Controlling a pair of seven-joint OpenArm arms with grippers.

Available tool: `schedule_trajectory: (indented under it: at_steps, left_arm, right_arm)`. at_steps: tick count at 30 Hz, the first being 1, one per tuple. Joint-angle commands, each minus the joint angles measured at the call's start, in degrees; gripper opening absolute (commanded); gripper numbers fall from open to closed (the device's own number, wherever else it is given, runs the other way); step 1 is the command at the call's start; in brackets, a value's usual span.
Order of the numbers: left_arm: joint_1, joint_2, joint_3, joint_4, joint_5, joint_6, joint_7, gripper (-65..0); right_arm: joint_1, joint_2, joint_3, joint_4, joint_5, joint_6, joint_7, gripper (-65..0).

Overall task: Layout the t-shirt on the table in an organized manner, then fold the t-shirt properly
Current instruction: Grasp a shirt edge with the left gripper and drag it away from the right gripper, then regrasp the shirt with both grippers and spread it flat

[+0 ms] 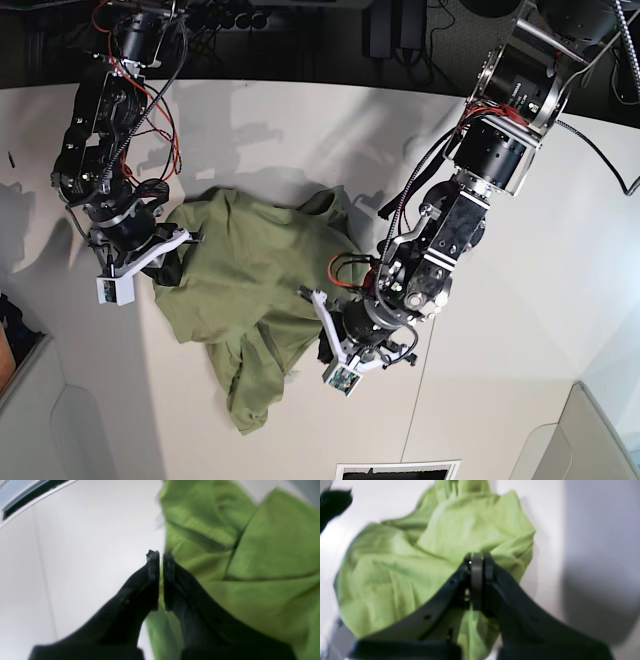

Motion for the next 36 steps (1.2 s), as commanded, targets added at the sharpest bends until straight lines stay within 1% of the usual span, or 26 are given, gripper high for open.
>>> schedule_trajectory:
  at_steps: [1,5,8,11,13,16,18,22,25,28,33,35,36]
  left_arm:
    - [-2.27,0.96,-0.37,-0.81,0.0,-0.02,-1.29,-62.6]
    - [-4.17,4.79,-0.37,-9.14,0.02,-4.07,-1.33,-62.6]
    - [-5.31,6.97,-0.33,-16.35,0.04,-6.91,-2.03,-62.6]
    - [-6.16,7.74,-0.33,-22.1,0.35,-7.21,-4.22,-62.7]
    - [-6.32,7.58,-0.33,-24.13,2.6,-7.19,-4.09,-62.7]
    - [-6.29,6.14,-0.33,-25.22,5.53,-7.13,-2.84,-62.6]
    - [-6.32,4.31,-0.33,-25.18,5.6,-6.34,-2.19,-62.6]
    - [-6.32,-0.28,-0.33,-24.85,5.68,-3.04,0.24,-62.6]
    - [-6.08,-3.72,-0.33,-24.85,5.66,-3.13,2.91,-62.6]
    - [-5.79,-6.49,-0.33,-24.81,4.42,-3.15,3.78,-62.6]
    - [-5.64,-7.74,-0.35,-23.54,3.65,-3.56,4.81,-62.6]
    - [-5.57,-7.74,-0.35,-22.6,2.58,-5.03,5.79,-62.6]
    - [-5.42,-7.72,-0.35,-21.94,1.6,-6.03,6.45,-62.6]
  right_arm:
    - [1.07,0.24,-0.37,0.48,-0.07,0.44,1.31,-65.0]
    - [1.09,0.13,-0.48,-1.99,-2.49,0.42,1.33,-65.0]
    - [1.07,0.13,-0.48,-4.9,-3.69,0.44,1.77,-65.0]
    - [1.05,0.33,-0.48,-7.04,-4.28,0.42,1.73,-65.0]
    - [0.85,0.46,-0.44,-7.74,-4.9,0.39,1.73,-65.0]
    - [0.57,1.2,-0.44,-7.74,-5.95,-0.04,1.68,-65.0]
    - [0.57,2.34,-0.44,-7.74,-5.95,-0.81,1.68,-65.0]
    - [0.13,4.66,-0.44,-7.74,-5.95,-2.25,0.79,-65.0]
    - [-0.92,6.01,-0.44,-7.74,-5.95,-2.43,0.37,-65.0]
    - [-1.73,6.51,-0.39,-7.74,-5.66,-2.43,0.44,-65.0]
    - [-2.43,6.95,-0.37,-7.69,-3.72,-2.38,0.7,-65.0]
    - [-2.38,6.93,-0.39,-7.28,-0.74,-2.1,1.62,-65.0]
    - [-2.38,6.93,-0.39,-6.78,1.09,-1.44,2.38,-65.0]
